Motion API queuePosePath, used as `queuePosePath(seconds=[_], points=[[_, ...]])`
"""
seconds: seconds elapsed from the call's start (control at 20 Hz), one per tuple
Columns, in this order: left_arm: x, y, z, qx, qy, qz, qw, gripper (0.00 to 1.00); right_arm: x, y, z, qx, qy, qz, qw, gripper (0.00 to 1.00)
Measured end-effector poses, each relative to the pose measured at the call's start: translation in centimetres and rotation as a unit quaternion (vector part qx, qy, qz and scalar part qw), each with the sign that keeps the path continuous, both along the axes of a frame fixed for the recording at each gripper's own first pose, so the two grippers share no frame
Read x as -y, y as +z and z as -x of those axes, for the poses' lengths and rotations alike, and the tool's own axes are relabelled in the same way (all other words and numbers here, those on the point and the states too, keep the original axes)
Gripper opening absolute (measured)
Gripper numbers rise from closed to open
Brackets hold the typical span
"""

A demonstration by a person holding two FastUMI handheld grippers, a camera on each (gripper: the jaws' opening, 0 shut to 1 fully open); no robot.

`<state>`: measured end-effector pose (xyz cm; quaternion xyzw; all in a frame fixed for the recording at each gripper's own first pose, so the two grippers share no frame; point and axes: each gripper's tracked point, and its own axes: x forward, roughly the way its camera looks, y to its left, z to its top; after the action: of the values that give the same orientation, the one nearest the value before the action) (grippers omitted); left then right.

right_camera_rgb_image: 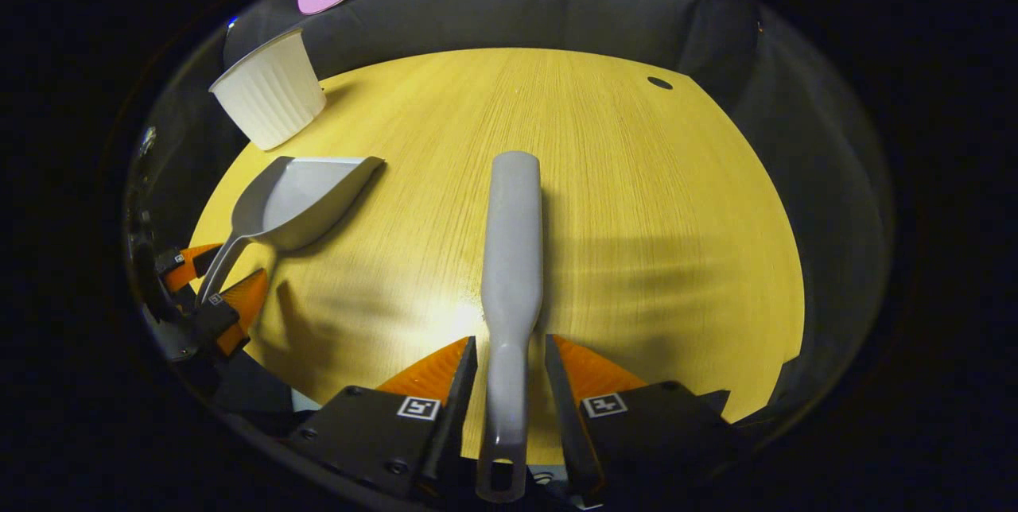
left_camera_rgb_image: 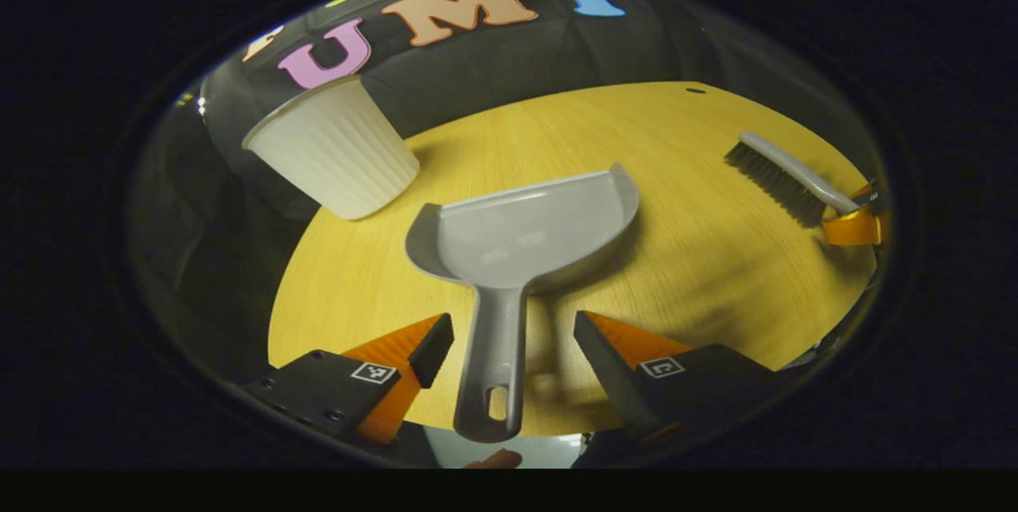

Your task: Pick up the small broom and dustpan from the desktop, sweep the trash into the dustpan with the broom, and then empty the trash into the garbage bin.

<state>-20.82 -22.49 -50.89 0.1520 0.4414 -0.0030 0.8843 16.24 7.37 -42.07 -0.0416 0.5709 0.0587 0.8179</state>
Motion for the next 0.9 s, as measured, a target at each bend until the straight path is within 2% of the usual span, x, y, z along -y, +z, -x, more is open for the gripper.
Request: queuePosePath(seconds=[0.05, 0.15, 0.25, 0.3, 0.4, 0.55, 0.6, 0.75, 0.85, 0.9], points=[[0.0, 1.1, -0.2, 0.018, 0.007, -0.004, 1.000, 0.95, 0.1, 1.1, -0.1, 0.013, 0.007, -0.003, 1.000, 0.55], [0.2, 3.9, -1.0, 0.065, 0.025, -0.011, 0.998, 0.95, 0.4, 3.5, -0.8, 0.054, 0.018, -0.010, 0.998, 0.92], [0.2, 8.8, -2.5, 0.133, 0.034, -0.022, 0.990, 0.95, -0.1, 7.7, -1.9, 0.118, 0.032, -0.034, 0.992, 0.92], [0.1, 11.8, -3.5, 0.170, 0.038, -0.030, 0.984, 0.95, -0.6, 10.7, -2.8, 0.164, 0.039, -0.048, 0.985, 0.92], [1.2, 17.6, -4.8, 0.245, 0.038, -0.006, 0.969, 0.94, -2.1, 17.3, -5.2, 0.263, 0.045, -0.073, 0.961, 0.92], [4.0, 24.2, -5.9, 0.326, 0.031, 0.060, 0.943, 0.93, -4.5, 26.5, -8.3, 0.387, 0.030, -0.105, 0.916, 0.92], [3.9, 26.1, -6.2, 0.342, 0.035, 0.072, 0.936, 0.93, -5.1, 28.6, -9.2, 0.410, 0.023, -0.107, 0.906, 0.91], [4.4, 30.0, -7.3, 0.383, 0.023, 0.108, 0.917, 0.93, -5.0, 33.0, -9.7, 0.443, 0.016, -0.102, 0.891, 0.91], [5.2, 30.6, -7.8, 0.375, 0.009, 0.125, 0.918, 0.93, -4.8, 34.5, -9.4, 0.460, 0.000, -0.108, 0.881, 0.91], [5.1, 31.2, -7.9, 0.381, 0.007, 0.128, 0.915, 0.93, -5.1, 35.1, -9.3, 0.470, -0.008, -0.114, 0.875, 0.91]])
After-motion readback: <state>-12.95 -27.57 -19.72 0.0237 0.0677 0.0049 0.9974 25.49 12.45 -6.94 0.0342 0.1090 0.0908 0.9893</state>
